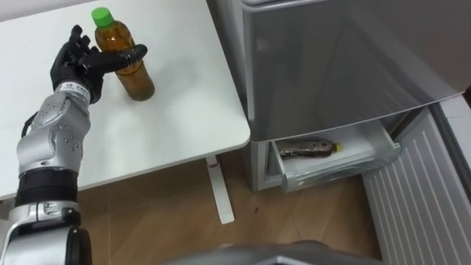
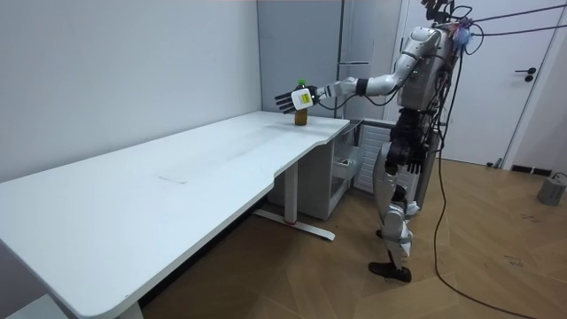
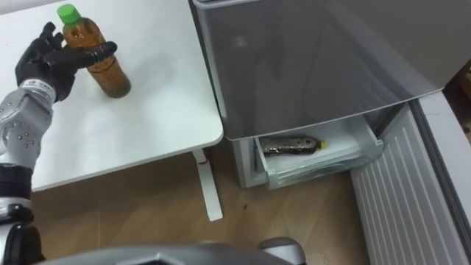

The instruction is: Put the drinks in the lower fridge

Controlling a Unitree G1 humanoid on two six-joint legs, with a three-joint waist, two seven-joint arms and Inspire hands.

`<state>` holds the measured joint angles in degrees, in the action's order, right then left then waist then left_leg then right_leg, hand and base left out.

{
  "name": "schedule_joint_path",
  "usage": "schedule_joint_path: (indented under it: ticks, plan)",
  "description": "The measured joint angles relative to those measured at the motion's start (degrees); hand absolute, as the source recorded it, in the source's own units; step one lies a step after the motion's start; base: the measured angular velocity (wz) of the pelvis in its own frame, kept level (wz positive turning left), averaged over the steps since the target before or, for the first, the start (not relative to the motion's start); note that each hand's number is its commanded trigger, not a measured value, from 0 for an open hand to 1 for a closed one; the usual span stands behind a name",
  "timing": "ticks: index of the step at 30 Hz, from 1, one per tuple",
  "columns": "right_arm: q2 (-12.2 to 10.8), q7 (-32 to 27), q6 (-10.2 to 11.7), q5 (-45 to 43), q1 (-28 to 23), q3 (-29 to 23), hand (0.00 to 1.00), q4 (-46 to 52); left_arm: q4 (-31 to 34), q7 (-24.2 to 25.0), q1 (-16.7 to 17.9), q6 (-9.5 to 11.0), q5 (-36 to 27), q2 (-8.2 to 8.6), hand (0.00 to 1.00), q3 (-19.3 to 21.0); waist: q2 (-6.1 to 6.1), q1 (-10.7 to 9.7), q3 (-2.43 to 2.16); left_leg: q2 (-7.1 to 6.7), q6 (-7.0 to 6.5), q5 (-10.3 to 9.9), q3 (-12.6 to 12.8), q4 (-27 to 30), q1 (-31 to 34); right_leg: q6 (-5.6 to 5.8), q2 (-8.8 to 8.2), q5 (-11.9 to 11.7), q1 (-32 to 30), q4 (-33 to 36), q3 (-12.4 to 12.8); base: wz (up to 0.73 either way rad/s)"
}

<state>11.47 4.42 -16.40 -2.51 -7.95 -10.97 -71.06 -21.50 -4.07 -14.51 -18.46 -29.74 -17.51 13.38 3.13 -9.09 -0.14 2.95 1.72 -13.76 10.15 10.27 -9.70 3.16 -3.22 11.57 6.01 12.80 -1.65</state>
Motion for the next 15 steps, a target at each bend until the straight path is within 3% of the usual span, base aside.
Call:
schedule_joint_path:
  ticks: [5,8,15]
  plan:
    - [0.0,0.0,0.0,0.0,0.0,0.0,0.0,0.0,-0.1,-0.3,-0.5,-0.6,0.0,-0.27,0.0,0.0,-0.11,0.0,0.14,0.08,0.01,0.0,0.0,0.0,0.1,-0.03,0.08,0.0,-0.1,-0.1,0.0,0.0]
    - [0.0,0.0,0.0,-0.1,0.3,0.0,0.0,0.0,-1.4,-0.3,-2.4,-1.2,0.0,-0.94,0.0,0.0,-0.33,0.1,0.39,0.08,0.01,0.0,0.0,0.0,0.1,-0.03,0.08,0.0,-0.4,-0.1,0.0,0.0]
    - [0.0,0.4,0.1,-0.1,0.4,-0.4,0.0,0.0,-5.6,0.5,-6.3,-1.3,0.0,-2.46,0.0,0.0,-0.29,0.0,0.36,0.08,0.01,0.0,0.0,0.0,0.4,-0.03,0.1,0.0,-0.4,-0.2,0.1,0.0]
